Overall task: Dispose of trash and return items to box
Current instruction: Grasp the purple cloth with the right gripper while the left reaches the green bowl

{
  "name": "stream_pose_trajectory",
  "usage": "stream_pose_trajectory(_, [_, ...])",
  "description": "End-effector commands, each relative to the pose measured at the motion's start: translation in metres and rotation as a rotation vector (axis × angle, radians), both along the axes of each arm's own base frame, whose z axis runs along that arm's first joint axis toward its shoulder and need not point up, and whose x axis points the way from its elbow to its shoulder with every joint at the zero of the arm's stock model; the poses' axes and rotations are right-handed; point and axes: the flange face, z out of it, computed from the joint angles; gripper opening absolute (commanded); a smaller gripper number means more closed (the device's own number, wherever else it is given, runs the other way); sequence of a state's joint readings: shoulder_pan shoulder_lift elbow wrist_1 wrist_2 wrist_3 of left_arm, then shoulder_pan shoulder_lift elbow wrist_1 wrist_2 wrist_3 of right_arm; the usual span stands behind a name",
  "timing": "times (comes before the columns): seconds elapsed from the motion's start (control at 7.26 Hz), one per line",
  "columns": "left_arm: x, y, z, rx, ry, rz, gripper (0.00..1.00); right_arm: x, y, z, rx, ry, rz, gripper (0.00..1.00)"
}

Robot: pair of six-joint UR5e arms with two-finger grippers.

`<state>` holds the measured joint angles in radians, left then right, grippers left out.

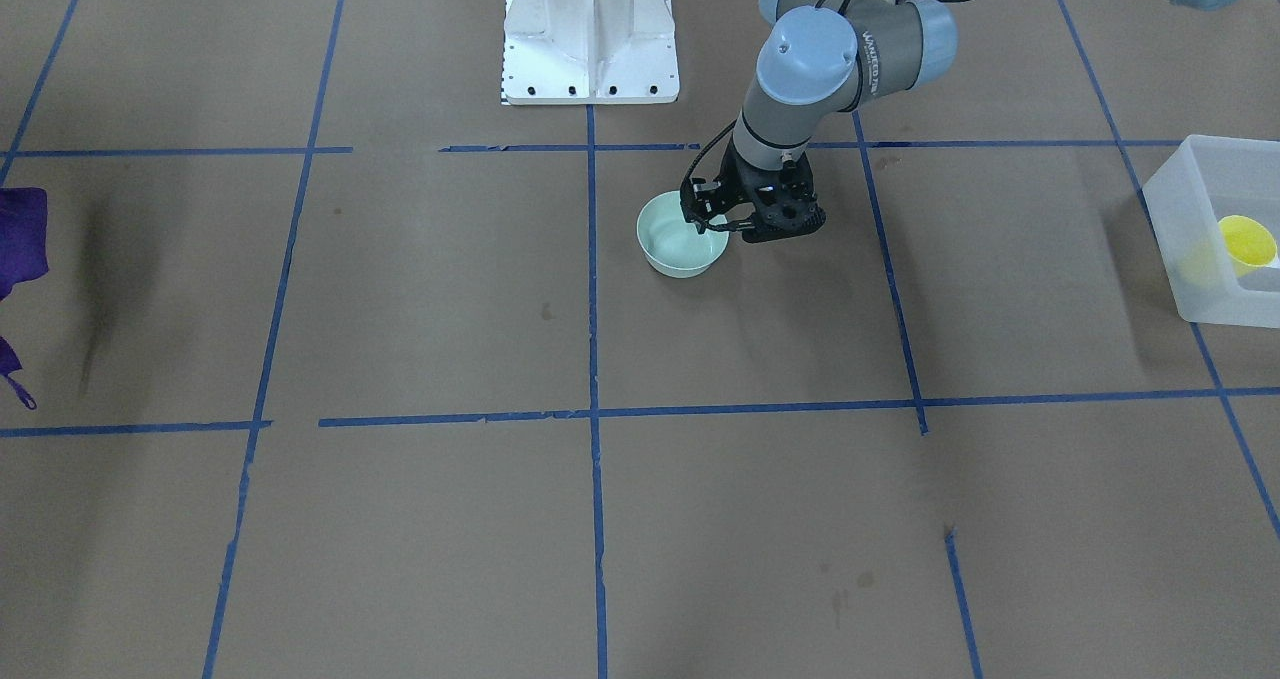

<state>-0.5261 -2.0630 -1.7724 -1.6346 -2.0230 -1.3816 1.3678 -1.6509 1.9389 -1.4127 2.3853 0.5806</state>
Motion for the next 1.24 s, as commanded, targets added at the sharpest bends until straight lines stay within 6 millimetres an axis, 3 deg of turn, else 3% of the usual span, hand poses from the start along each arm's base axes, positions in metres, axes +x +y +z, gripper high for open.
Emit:
stream_pose_trajectory(0.0, [0.012,0.0,0.011,0.002,0.007,0.0,0.87,0.05,0.0,-0.001,0.078,0.002,0.035,0.0])
stream_pose_trajectory(0.14, [0.018,-0.002,0.016,-0.004,0.02,-0.01,0.82,0.086,0.006,0.008,0.099,0.029,0.046,0.0])
stream_pose_trajectory(0.28, [0.019,-0.001,0.016,-0.003,0.024,-0.009,0.66,0.128,0.014,0.018,0.123,0.065,0.031,0.0])
stream_pose_trajectory(0.41, [0.019,-0.001,0.017,-0.004,0.023,-0.009,0.45,0.163,0.025,0.036,0.13,0.101,-0.006,0.0])
stream_pose_trajectory(0.55, [0.019,0.0,0.017,-0.003,0.022,-0.009,0.17,0.184,0.032,0.053,0.147,0.128,-0.042,0.0])
stream_pose_trajectory(0.69, [0.018,-0.001,0.018,-0.005,0.021,-0.011,0.0,0.2,0.036,0.077,0.145,0.135,-0.057,0.0])
stream_pose_trajectory(1.1, [0.006,0.003,-0.002,0.006,0.06,-0.028,0.0,0.237,0.059,0.159,0.141,0.193,-0.154,0.0])
